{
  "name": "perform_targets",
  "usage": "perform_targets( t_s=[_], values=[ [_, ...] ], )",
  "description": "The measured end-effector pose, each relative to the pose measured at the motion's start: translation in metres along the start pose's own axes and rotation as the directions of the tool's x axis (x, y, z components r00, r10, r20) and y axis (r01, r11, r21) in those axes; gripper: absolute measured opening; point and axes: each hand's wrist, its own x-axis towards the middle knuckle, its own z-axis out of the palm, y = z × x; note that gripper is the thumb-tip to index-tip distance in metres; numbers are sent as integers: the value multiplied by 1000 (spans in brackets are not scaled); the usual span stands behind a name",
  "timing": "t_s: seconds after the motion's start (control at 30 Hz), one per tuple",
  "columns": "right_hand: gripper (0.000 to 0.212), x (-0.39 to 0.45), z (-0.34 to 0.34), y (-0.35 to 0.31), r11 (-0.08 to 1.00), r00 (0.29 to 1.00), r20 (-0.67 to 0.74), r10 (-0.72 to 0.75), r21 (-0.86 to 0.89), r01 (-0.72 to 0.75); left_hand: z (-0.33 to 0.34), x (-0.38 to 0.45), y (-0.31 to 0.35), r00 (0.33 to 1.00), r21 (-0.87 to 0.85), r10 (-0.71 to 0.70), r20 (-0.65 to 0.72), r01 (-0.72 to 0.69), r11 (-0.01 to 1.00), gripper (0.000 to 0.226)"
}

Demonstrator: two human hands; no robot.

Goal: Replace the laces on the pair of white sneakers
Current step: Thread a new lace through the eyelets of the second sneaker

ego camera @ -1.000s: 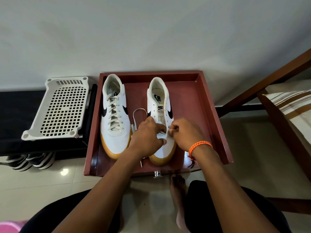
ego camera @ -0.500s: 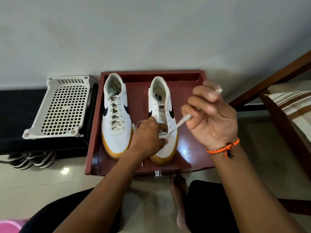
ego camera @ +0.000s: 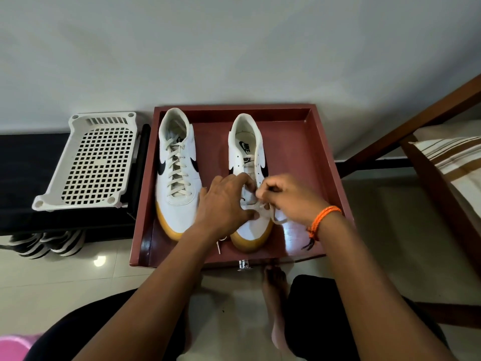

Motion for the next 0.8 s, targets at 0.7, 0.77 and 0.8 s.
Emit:
perform_targets(
  t_s=[0.7,0.77,0.8],
  values=[
    [17,0,-41,5,214,949,-228,217,960,182,3,2,-2,997,-120,-4,-75,-5,993,89],
    [14,10,-25,20,804,855,-358,376,585,-108,0,2,-1,996,-130,-40,-81,29,991,95],
    [7,11,-17,24,931,854,-403,328,292,-220,-2,2,-3,996,-119,-61,-62,53,991,93]
  ],
)
